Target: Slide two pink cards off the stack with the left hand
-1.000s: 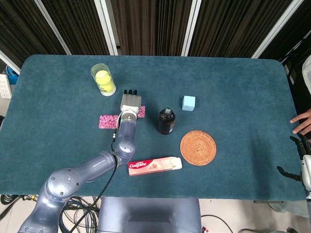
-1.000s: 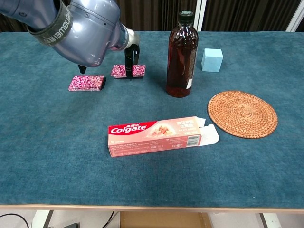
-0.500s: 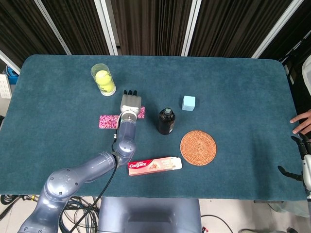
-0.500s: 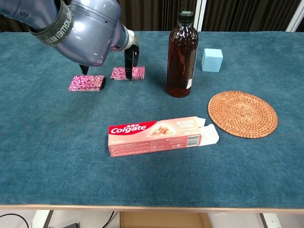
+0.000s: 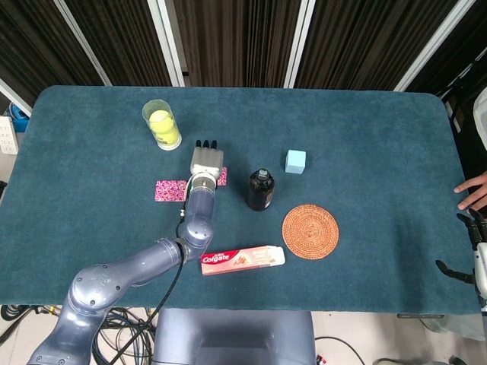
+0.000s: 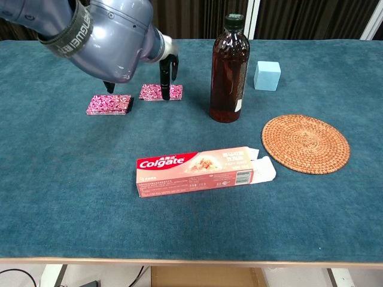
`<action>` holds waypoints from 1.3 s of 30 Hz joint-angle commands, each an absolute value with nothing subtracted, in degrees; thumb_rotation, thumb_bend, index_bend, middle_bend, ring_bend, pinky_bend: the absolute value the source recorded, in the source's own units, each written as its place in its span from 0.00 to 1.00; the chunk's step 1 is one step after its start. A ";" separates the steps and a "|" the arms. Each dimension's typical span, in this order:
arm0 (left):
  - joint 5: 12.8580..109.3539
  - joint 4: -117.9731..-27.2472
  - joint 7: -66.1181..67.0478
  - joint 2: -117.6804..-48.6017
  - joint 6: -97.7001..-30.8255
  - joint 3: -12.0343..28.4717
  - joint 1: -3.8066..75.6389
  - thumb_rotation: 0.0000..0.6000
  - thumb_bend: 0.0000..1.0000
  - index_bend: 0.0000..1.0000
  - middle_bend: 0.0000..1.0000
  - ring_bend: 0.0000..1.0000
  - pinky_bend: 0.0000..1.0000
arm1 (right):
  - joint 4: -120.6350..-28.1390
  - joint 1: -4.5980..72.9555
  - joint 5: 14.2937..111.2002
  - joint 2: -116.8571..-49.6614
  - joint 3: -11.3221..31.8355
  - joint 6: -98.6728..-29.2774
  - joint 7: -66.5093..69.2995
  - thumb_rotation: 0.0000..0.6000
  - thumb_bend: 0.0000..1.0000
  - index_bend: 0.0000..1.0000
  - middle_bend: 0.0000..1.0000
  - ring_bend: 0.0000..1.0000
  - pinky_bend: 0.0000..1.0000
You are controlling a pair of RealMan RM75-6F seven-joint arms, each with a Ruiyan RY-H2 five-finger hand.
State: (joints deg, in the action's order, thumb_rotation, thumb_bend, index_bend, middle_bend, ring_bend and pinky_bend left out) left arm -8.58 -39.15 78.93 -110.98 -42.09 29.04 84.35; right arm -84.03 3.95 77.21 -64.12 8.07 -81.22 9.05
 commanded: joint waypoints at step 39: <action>18.48 -75.55 45.21 -85.81 -44.61 12.15 60.33 1.00 0.16 0.40 0.11 0.00 0.00 | -86.54 4.15 76.50 -64.27 7.95 -81.09 4.03 1.00 0.11 0.13 0.06 0.13 0.23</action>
State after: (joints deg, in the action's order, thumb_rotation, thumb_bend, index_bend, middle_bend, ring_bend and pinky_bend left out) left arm 18.80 -76.09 45.50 -85.29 -44.75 12.56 59.91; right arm -86.56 4.16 76.50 -64.28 7.94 -81.07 4.00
